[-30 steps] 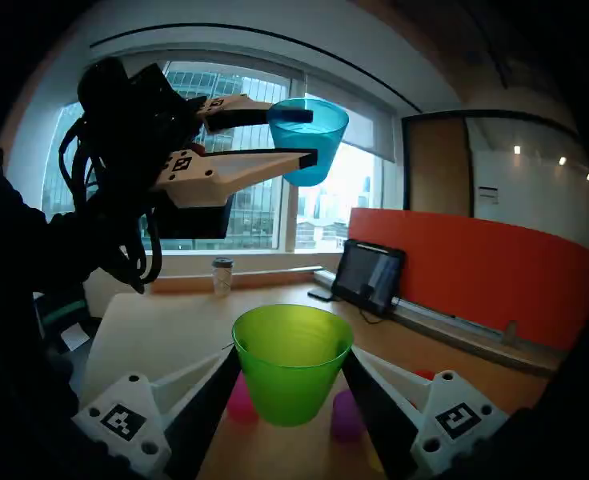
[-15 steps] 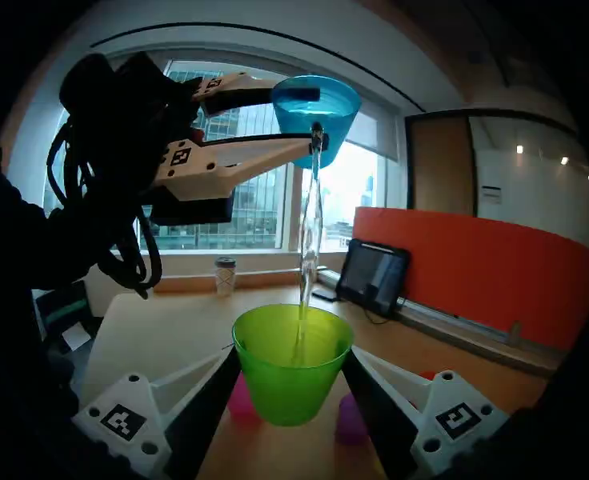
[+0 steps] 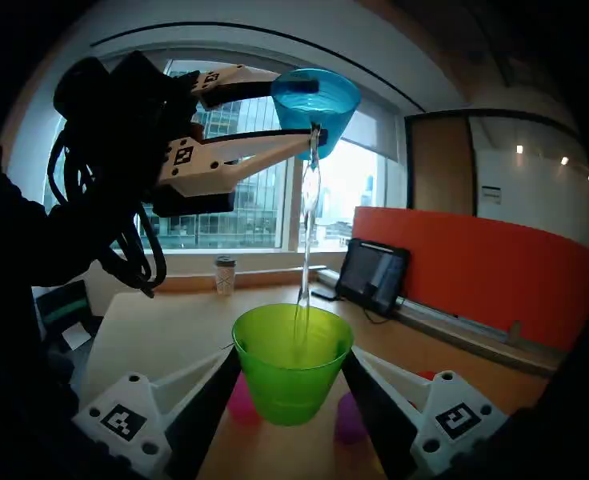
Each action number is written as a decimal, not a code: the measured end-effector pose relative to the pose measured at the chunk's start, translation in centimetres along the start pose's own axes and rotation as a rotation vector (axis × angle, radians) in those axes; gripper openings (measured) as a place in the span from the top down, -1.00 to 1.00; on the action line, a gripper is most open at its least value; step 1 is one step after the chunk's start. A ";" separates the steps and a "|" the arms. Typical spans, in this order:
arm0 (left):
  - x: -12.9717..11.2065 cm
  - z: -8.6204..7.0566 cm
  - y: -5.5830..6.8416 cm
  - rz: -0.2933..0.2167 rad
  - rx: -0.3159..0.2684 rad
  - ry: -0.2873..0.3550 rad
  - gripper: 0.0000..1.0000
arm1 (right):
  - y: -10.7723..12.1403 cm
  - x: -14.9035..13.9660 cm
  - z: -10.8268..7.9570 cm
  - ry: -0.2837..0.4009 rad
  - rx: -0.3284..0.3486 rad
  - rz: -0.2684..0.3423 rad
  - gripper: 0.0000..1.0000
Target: Pour water
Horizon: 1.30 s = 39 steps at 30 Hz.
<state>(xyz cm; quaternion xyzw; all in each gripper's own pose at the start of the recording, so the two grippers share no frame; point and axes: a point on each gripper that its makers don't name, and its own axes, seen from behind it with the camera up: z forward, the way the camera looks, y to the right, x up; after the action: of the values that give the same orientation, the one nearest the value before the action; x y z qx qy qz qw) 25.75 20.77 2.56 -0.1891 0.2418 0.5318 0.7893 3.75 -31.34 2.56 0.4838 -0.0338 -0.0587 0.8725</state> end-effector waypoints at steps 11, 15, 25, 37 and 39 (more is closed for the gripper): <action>0.6 -0.3 -0.8 0.075 0.016 0.010 -0.69 | 0.2 0.2 -0.4 0.006 -0.009 -0.002 -0.78; 1.1 -0.4 -1.2 0.105 0.022 0.019 -0.69 | 0.2 0.3 -0.5 0.007 -0.011 -0.005 -0.78; 2.1 -0.4 -1.5 0.161 0.026 0.033 -0.69 | 0.4 0.4 -0.8 0.009 -0.019 -0.008 -0.78; 2.8 -0.2 -1.3 0.241 0.023 0.043 -0.69 | 0.7 0.6 -1.1 0.016 -0.027 -0.008 -0.77; 3.0 -0.1 -1.4 0.257 0.023 0.045 -0.69 | 0.8 0.6 -1.2 0.017 -0.028 -0.008 -0.77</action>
<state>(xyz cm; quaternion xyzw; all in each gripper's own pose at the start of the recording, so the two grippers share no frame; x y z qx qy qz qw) 27.94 22.44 0.81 -0.1596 0.2876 0.6213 0.7112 4.52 -30.00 2.58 0.4720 -0.0236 -0.0584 0.8794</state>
